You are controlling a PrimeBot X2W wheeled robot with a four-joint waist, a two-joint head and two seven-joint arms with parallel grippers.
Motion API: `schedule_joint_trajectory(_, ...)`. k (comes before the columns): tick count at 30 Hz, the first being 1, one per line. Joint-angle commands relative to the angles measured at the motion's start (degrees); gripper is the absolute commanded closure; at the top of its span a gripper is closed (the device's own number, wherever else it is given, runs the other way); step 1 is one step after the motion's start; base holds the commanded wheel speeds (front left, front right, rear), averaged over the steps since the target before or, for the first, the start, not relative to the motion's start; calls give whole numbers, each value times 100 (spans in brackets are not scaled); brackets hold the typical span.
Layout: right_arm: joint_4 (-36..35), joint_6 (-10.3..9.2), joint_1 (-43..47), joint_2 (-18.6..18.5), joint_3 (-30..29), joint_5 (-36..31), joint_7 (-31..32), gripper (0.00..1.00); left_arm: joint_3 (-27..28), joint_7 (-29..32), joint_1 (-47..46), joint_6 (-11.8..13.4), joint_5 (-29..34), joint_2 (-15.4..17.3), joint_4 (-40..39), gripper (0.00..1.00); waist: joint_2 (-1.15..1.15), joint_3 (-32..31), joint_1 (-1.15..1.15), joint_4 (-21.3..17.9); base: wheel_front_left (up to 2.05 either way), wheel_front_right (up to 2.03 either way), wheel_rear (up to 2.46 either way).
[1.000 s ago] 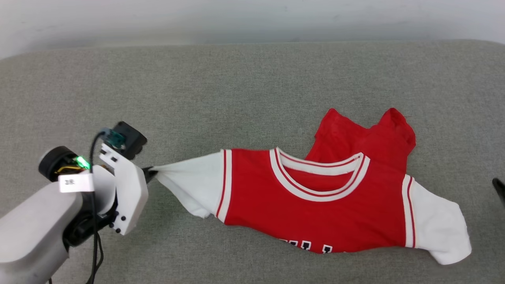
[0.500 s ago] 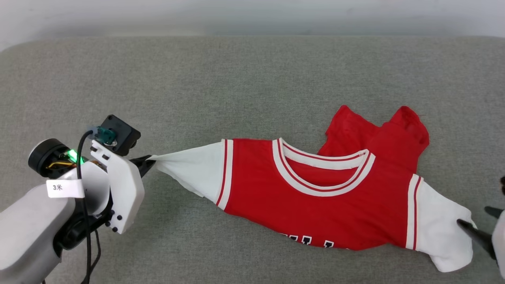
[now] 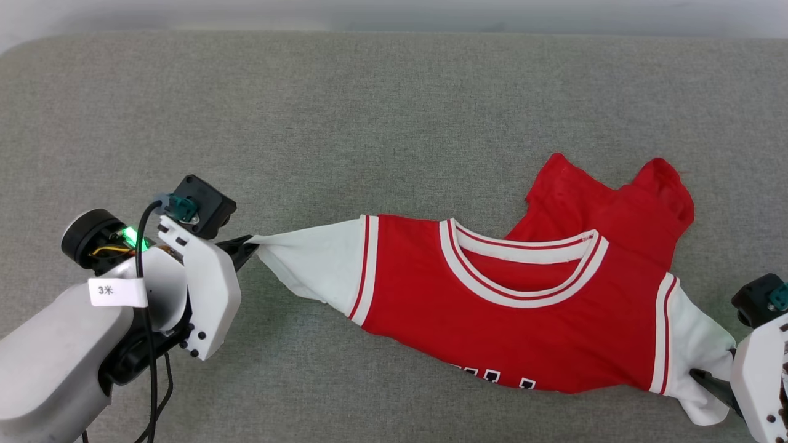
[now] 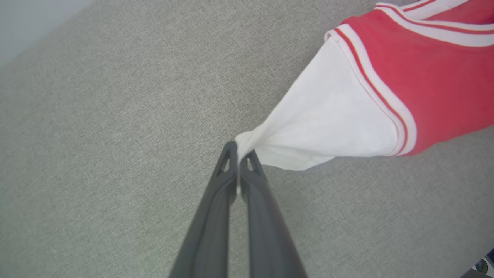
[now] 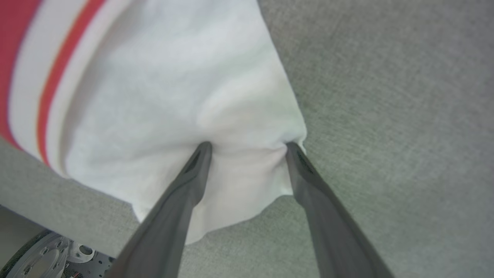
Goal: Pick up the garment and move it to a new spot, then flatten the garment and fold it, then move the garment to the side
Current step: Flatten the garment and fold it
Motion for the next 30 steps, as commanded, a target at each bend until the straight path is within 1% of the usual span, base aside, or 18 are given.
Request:
schedule_joint_trajectory(1,368,-14,114,182,349,-2,10,0,-5,-27,-89,-11,40,-2,16,100,0,15,0,9,0,0,0)
schedule_joint_trajectory(6,778,-10,85,288,1119,217,-181,0,8,-73,-45,-5,3,16,50,100,0,31,0,-21,0,0,0)
schedule_joint_trajectory(7,808,-9,51,300,1247,254,-241,11,7,-75,-18,0,-10,24,55,100,0,25,0,-35,0,0,0)
schedule_joint_trajectory(8,816,-7,-7,308,1336,288,-369,69,5,-83,9,2,-24,29,64,100,0,17,0,-47,0,0,0)
schedule_joint_trajectory(9,827,-8,-88,319,1378,316,-503,100,0,-92,36,-2,-44,31,74,100,0,4,0,-61,0,0,0)
schedule_joint_trajectory(10,855,-12,-390,254,1344,293,-999,100,12,-148,87,-21,-93,23,98,100,0,-84,0,-107,0,0,0)
schedule_joint_trajectory(12,855,-13,-558,203,1168,331,-1386,100,32,-211,123,-21,-102,12,101,100,0,-172,0,-131,0,0,0)
schedule_joint_trajectory(16,767,-17,-768,48,733,367,-2023,100,81,-416,170,-39,-95,31,51,100,0,-395,0,-184,0,0,0)
schedule_joint_trajectory(18,660,-12,-724,-19,589,346,-2243,100,137,-554,184,-25,-89,62,-6,100,0,-509,0,-219,0,0,0)
schedule_joint_trajectory(22,426,-12,-680,-93,184,221,-2601,100,262,-957,135,-25,66,135,-241,100,0,-701,0,-272,0,0,0)
schedule_joint_trajectory(24,247,-12,-653,-122,-64,108,-2697,100,355,-1171,126,30,106,165,-382,100,0,-789,0,-294,0,0,0)
schedule_joint_trajectory(27,-55,-12,-610,-35,-506,-91,-2809,100,521,-1451,34,122,229,245,-616,100,0,-889,0,-315,0,0,0)
schedule_joint_trajectory(30,-446,-12,-599,74,-996,-303,-2794,100,732,-1750,-72,220,311,285,-822,100,0,-973,0,-322,0,0,0)
